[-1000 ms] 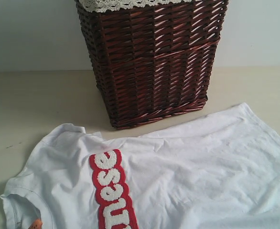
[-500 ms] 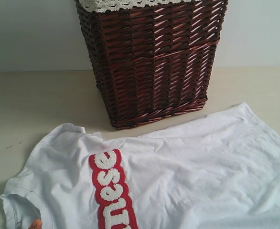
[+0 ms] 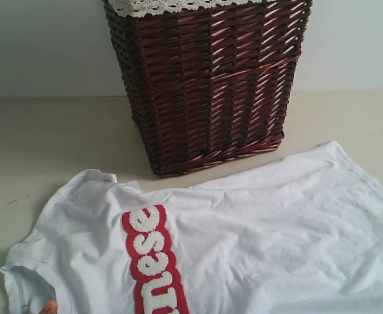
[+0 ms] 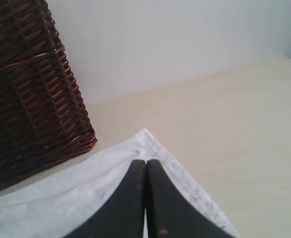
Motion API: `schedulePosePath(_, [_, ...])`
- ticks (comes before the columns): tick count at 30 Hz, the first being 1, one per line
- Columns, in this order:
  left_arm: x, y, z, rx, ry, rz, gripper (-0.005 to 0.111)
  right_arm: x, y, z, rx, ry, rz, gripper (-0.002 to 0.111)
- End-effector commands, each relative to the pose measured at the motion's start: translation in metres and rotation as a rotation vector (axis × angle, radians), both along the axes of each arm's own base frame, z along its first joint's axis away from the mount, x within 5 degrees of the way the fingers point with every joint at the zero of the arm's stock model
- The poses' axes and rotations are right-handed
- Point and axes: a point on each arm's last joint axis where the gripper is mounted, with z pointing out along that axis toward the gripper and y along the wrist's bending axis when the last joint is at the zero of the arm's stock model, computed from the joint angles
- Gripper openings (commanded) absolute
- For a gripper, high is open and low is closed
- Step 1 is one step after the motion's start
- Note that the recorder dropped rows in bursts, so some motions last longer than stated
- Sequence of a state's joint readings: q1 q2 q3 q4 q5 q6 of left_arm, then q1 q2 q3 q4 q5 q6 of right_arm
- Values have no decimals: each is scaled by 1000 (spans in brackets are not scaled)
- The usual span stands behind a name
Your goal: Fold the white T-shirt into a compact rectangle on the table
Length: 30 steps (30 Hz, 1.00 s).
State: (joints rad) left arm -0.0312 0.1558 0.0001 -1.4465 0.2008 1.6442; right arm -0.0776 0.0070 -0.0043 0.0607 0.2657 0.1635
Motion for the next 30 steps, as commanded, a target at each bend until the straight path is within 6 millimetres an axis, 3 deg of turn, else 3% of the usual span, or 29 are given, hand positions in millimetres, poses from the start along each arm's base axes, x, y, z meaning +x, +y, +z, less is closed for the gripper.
schedulePosePath(1, [-1, 0, 1, -10, -7, 3, 1, 0, 0, 0, -13, -14, -5, 0])
schedulePosePath(14, [0, 0, 1, -10, -7, 6, 1, 0, 0, 0, -15, -14, -5, 0])
schedulePosePath(19, [1, 9, 2, 2, -21, 102, 1, 0, 0, 0, -15, -14, -5, 0])
schedulePosePath(23, [4, 19, 4, 155, -36, 195, 1, 0, 0, 0, -15, -14, -5, 0])
schedulePosePath(27, [16, 16, -5, 365, 76, 120, 1, 0, 0, 0, -15, -14, -5, 0])
schedulePosePath(30, [34, 13, -2, 325, 208, 87, 1, 0, 0, 0, -15, -14, -5, 0])
